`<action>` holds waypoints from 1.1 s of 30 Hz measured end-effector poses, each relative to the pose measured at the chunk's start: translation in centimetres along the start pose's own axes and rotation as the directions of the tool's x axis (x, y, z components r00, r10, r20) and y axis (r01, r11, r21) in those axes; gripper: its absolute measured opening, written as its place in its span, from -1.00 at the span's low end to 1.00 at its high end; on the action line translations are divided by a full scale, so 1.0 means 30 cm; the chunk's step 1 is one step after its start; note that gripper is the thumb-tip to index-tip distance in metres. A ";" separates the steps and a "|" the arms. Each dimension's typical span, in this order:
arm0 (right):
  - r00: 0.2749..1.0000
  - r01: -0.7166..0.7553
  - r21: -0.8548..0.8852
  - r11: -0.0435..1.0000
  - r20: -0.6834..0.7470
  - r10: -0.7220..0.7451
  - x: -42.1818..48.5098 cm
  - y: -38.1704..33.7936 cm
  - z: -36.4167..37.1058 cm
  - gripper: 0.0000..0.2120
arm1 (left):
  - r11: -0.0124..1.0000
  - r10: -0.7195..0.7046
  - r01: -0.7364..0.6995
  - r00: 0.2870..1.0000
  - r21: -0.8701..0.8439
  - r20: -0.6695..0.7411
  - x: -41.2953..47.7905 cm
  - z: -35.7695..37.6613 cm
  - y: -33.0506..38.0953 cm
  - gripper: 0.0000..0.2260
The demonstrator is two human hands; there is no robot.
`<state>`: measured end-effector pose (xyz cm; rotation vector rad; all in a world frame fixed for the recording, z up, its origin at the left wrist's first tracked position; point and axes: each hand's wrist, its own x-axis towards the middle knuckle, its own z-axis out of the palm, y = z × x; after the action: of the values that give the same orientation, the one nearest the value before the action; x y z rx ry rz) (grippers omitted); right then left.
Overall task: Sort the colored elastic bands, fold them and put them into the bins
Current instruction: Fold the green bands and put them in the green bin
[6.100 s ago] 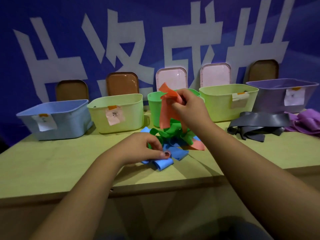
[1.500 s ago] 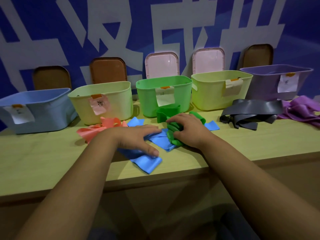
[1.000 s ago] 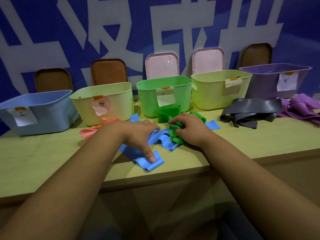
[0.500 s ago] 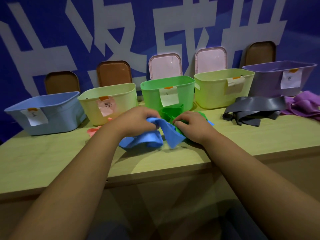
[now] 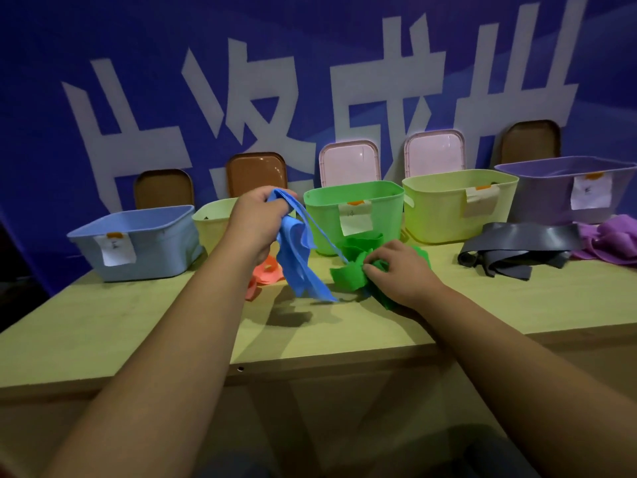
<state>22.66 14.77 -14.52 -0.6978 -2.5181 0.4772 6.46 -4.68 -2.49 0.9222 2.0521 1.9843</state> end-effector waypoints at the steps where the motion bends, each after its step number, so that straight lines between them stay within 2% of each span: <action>1: 1.000 -0.014 -0.052 0.999 0.025 0.015 -0.001 -0.009 -0.004 -0.67 | 0.999 -0.013 0.011 0.999 -0.040 -0.037 0.001 -0.013 0.016 -0.77; 3: 0.997 -0.039 -0.142 0.989 0.058 0.048 -0.007 -0.040 -0.012 -0.62 | 0.989 -0.057 0.040 0.991 -0.145 -0.117 0.004 -0.042 0.051 -0.80; 5: 0.997 -0.045 -0.123 0.991 0.054 0.052 -0.007 -0.087 -0.024 -0.56 | 0.980 -0.071 0.040 0.986 -0.197 -0.151 0.011 -0.071 0.074 -0.80; 7: 1.000 0.004 0.024 1.000 0.015 -0.005 -0.001 -0.162 -0.046 -0.51 | 0.982 -0.059 0.031 0.987 -0.184 -0.147 0.012 -0.098 0.081 -0.79; 8: 0.999 0.037 0.154 0.987 -0.014 -0.035 0.002 -0.213 -0.060 -0.49 | 0.985 -0.055 0.031 0.989 -0.170 -0.140 0.010 -0.110 0.081 -0.78; 9: 0.998 0.057 0.313 0.948 -0.028 -0.050 0.004 -0.274 -0.076 -0.46 | 0.988 -0.056 0.035 0.989 -0.152 -0.136 0.009 -0.122 0.078 -0.77; 11: 0.997 0.053 0.606 0.793 0.017 -0.080 0.003 -0.403 -0.094 -0.33 | 0.991 -0.059 0.041 0.989 -0.128 -0.139 0.007 -0.149 0.068 -0.75; 13: 0.982 0.064 0.683 0.728 0.084 -0.166 -0.001 -0.521 -0.082 -0.12 | 0.988 -0.067 0.043 0.985 -0.146 -0.160 0.006 -0.187 0.055 -0.75; 16: 0.966 0.129 0.623 0.772 0.096 -0.238 0.014 -0.652 -0.002 0.01 | 0.982 -0.088 0.050 0.975 -0.182 -0.205 0.013 -0.268 0.019 -0.77; 18: 0.966 0.136 0.631 0.764 0.086 -0.243 0.035 -0.721 0.059 -0.05 | 0.973 -0.127 0.075 0.964 -0.220 -0.232 0.021 -0.339 -0.011 -0.79; 24: 0.943 0.197 0.714 0.671 0.050 -0.330 0.075 -0.928 0.221 -0.49 | 0.919 -0.242 0.141 0.939 -0.367 -0.245 0.007 -0.607 -0.113 -0.83; 27: 0.938 0.166 0.747 0.644 0.082 -0.336 0.096 -1.035 0.308 -0.49 | 0.907 -0.250 0.134 0.934 -0.399 -0.256 -0.010 -0.744 -0.164 -0.85; 33: 0.945 0.054 0.794 0.605 0.156 -0.288 0.146 -1.222 0.450 -0.53 | 0.896 -0.239 0.149 0.956 -0.418 -0.173 -0.056 -1.013 -0.260 -0.82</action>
<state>-1.94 -15.14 -7.84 -0.0253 -2.2077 1.5660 -9.96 -31.14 -6.75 0.4114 1.6458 2.3484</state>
